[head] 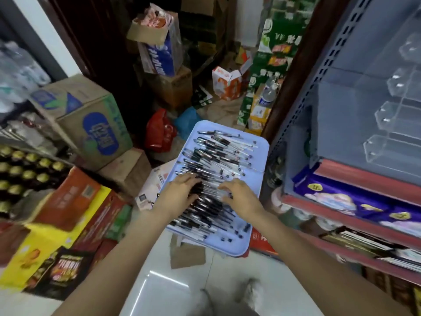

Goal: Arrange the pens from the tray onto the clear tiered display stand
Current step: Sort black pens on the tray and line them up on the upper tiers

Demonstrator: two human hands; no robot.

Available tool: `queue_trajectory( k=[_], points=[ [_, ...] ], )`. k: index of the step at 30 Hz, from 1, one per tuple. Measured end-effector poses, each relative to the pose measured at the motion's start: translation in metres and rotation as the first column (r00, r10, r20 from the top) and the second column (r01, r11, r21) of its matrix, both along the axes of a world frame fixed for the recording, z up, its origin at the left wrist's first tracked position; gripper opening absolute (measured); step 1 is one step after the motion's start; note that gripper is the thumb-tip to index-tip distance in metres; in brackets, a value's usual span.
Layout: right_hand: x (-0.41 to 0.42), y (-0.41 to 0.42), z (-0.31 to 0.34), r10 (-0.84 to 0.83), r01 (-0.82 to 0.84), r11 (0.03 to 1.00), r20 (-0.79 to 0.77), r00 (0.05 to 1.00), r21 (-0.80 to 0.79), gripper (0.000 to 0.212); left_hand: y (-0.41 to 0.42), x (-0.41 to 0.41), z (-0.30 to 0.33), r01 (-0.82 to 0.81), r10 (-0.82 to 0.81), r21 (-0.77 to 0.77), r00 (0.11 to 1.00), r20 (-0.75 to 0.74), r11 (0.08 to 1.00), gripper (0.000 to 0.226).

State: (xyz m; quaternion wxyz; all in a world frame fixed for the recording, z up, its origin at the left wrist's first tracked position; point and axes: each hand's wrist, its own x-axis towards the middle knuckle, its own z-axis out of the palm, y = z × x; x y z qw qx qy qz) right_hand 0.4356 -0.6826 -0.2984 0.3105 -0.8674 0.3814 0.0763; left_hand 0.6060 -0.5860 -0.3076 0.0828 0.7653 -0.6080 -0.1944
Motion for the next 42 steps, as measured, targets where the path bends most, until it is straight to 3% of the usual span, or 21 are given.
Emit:
queue_trajectory(
  k=[4,9,12,17,21,23,26,28,30,33,34,35,37,38,40,42],
  points=[
    [0.007,0.000,-0.001,-0.029,0.027,0.998,-0.030,0.999,-0.058,0.021,0.000,0.005,-0.003,0.013,-0.012,-0.037,1.000,0.016,0.999,0.050],
    [0.010,-0.004,0.001,-0.034,0.034,0.999,0.003,0.999,-0.008,0.006,-0.002,0.009,-0.009,-0.020,0.019,-0.050,1.000,-0.018,0.999,0.048],
    [0.008,-0.007,0.003,-0.099,0.097,0.995,0.066,0.993,0.040,0.017,-0.003,0.010,-0.010,-0.038,0.036,-0.070,0.999,-0.028,0.997,0.045],
    [0.003,-0.009,0.004,-0.113,0.115,0.993,0.109,0.988,-0.011,0.020,-0.007,0.011,-0.007,-0.071,0.065,-0.104,0.996,-0.059,0.992,0.043],
    [-0.003,-0.012,0.019,-0.144,0.157,0.987,0.226,0.963,-0.039,0.026,-0.009,0.007,0.011,-0.248,0.199,-0.291,0.962,-0.189,0.924,0.056],
    [-0.007,-0.013,0.035,-0.205,0.214,0.977,0.311,0.928,0.006,0.029,-0.016,0.001,0.030,-0.410,0.309,-0.322,0.895,-0.321,0.853,0.069],
    [-0.013,-0.019,0.067,-0.345,0.310,0.938,0.448,0.824,0.153,0.024,-0.039,-0.014,0.069,-0.574,0.369,-0.175,0.700,-0.611,0.800,0.073],
    [-0.016,-0.023,0.090,-0.391,0.317,0.920,0.508,0.768,0.229,0.023,-0.060,-0.029,0.094,-0.536,0.261,-0.092,0.545,-0.797,0.839,0.050],
    [-0.023,-0.028,0.110,-0.388,0.310,0.922,0.549,0.740,0.233,0.026,-0.079,-0.048,0.118,-0.456,0.124,-0.112,0.457,-0.881,0.883,0.025],
    [-0.050,-0.045,0.139,-0.398,0.335,0.917,0.561,0.726,0.217,0.021,-0.109,-0.081,0.154,-0.403,-0.036,-0.195,0.368,-0.929,0.894,0.018],
    [-0.063,-0.054,0.149,-0.380,0.338,0.923,0.569,0.729,0.184,0.016,-0.118,-0.093,0.167,-0.381,-0.086,-0.254,0.408,-0.909,0.889,0.020],
    [-0.077,-0.063,0.160,-0.369,0.352,0.924,0.580,0.726,0.148,0.013,-0.127,-0.104,0.178,-0.346,-0.124,-0.330,0.502,-0.856,0.878,0.022],
    [-0.109,-0.082,0.183,-0.380,0.421,0.902,0.637,0.671,0.095,0.004,-0.148,-0.128,0.198,-0.202,-0.182,-0.474,0.743,-0.644,0.857,0.030],
    [-0.127,-0.092,0.197,-0.397,0.474,0.877,0.677,0.620,0.080,0.015,-0.160,-0.142,0.208,-0.099,-0.210,-0.510,0.832,-0.514,0.855,0.032],
    [-0.164,-0.113,0.221,-0.395,0.551,0.832,0.765,0.508,0.064,0.028,-0.182,-0.173,0.230,0.095,-0.297,-0.513,0.897,-0.327,0.853,0.030],
    [-0.199,-0.134,0.243,-0.359,0.558,0.826,0.837,0.412,0.080,0.027,-0.203,-0.206,0.248,0.215,-0.344,-0.507,0.922,-0.176,0.835,0.026]
  ],
)
